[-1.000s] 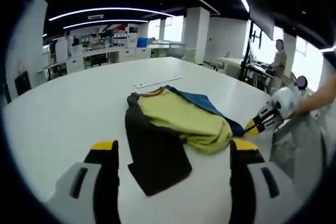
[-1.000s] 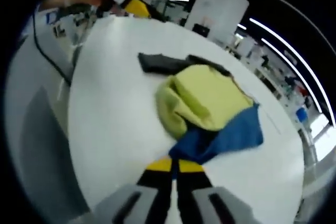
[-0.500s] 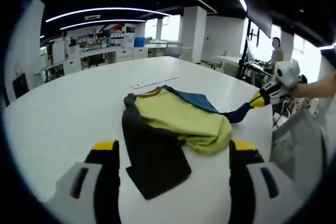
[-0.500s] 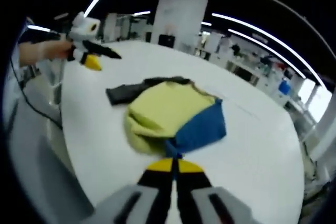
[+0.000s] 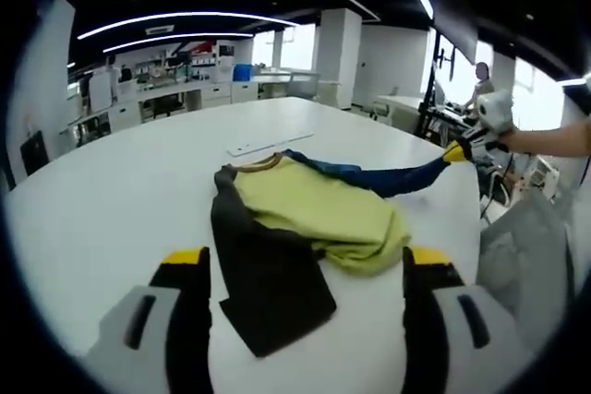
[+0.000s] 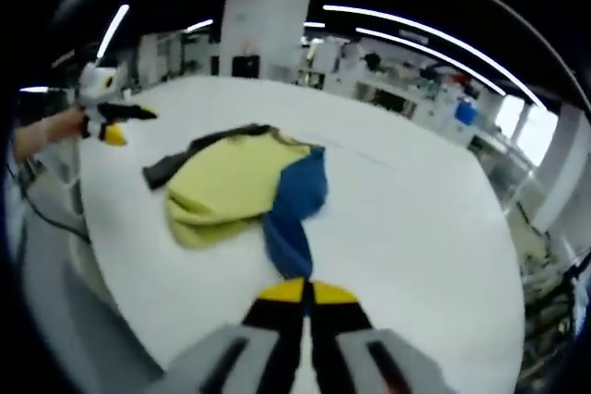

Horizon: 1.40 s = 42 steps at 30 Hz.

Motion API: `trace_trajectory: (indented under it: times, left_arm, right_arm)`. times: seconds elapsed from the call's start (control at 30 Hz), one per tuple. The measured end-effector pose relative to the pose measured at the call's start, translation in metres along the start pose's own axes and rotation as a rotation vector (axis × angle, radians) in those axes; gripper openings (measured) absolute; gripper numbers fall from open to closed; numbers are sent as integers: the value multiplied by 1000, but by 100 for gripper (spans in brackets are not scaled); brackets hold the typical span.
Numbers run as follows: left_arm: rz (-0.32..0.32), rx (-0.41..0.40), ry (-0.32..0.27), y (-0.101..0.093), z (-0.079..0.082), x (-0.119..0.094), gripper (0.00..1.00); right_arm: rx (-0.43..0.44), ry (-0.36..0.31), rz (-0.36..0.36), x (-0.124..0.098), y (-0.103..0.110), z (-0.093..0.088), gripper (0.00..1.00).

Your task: Fold the garment on the visible template until the final outline fits inside the template.

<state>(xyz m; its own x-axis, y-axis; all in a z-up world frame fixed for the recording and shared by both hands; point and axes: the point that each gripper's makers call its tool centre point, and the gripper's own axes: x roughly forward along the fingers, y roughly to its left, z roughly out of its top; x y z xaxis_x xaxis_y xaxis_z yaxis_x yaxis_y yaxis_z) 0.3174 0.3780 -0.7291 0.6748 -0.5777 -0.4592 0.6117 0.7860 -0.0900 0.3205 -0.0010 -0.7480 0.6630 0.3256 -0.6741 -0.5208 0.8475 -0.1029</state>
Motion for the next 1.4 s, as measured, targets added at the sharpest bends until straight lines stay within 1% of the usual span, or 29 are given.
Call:
trace_trajectory:
  times: [0.1, 0.13, 0.3, 0.4, 0.43, 0.53, 0.6, 0.67, 0.73, 0.8, 0.9, 0.97, 1.0, 1.13, 1.23, 1.27, 1.4]
  left_arm:
    - [3, -3, 9, 3, 0, 1, 82]
    - [5, -3, 12, 4, 0, 2, 82]
    - [19, -1, 16, 8, 5, 3, 82]
    - [30, -2, 17, 13, 9, 4, 82]
    - [33, -2, 17, 13, 10, 4, 82]
    - [44, -9, 20, 19, 11, 6, 82]
    - [50, -11, 23, 21, 11, 7, 82]
    - [56, -15, 28, 23, 11, 9, 82]
    - [61, -20, 30, 26, 11, 10, 82]
    - [66, -23, 32, 26, 11, 10, 82]
    - [73, -32, 35, 27, 9, 12, 82]
    - [77, -37, 38, 26, 8, 12, 82]
    - [79, -39, 39, 27, 8, 12, 82]
    - [86, -47, 42, 28, 7, 14, 82]
    - [92, -53, 46, 30, 5, 15, 82]
    - [94, -54, 50, 31, 4, 16, 82]
    - [98, -60, 66, 32, 0, 18, 82]
  right_arm:
    - [32, 6, -19, 0, -16, -3, 0]
    - [51, 14, -25, 1, -24, -5, 0]
    - [100, 50, -52, 6, -51, -13, 0]
    - [124, 85, -64, 16, -75, -20, 0]
    - [144, 109, -64, 18, -80, -24, 0]
    - [157, 134, -76, 25, -98, -31, 0]
    - [167, 142, -79, 28, -113, -28, 0]
    - [172, 154, -84, 29, -113, -30, 0]
    - [169, 172, -91, 36, -126, -32, 0]
    - [168, 185, -93, 42, -135, -33, 0]
    - [157, 211, -99, 48, -144, -35, 0]
    - [157, 227, -107, 48, -147, -36, 0]
    - [156, 237, -109, 54, -159, -39, 0]
    - [146, 266, -123, 59, -174, -44, 0]
    - [150, 281, -134, 61, -182, -45, 0]
    - [147, 286, -136, 59, -181, -47, 0]
    - [136, 311, -143, 69, -191, -48, 0]
